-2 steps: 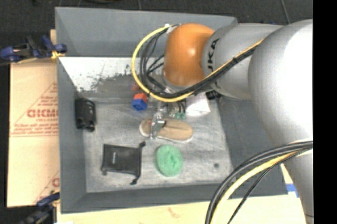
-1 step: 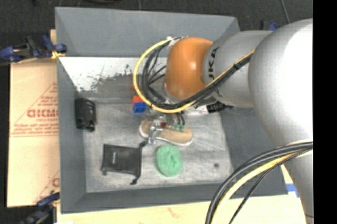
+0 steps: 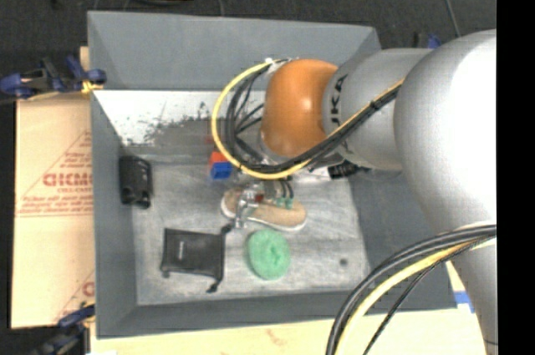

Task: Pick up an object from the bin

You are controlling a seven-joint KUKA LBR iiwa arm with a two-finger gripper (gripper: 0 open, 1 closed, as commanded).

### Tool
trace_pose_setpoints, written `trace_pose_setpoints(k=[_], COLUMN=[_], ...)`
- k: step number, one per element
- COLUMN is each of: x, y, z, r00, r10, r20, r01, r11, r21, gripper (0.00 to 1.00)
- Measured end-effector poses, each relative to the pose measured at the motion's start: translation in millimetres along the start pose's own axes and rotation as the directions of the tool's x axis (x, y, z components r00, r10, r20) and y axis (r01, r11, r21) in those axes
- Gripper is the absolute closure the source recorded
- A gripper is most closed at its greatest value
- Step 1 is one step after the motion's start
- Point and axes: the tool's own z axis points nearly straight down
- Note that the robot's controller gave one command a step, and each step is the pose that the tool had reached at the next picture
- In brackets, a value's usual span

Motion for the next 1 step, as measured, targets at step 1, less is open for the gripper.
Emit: trace_pose_setpoints(k=[1], x=[-2.5], y=[8.7], z=[-134.0], r00=[0.999], r10=[-0.036], r20=[-0.011], r01=[0.036], r11=[0.999], r21=[0.004], gripper=[1.0])
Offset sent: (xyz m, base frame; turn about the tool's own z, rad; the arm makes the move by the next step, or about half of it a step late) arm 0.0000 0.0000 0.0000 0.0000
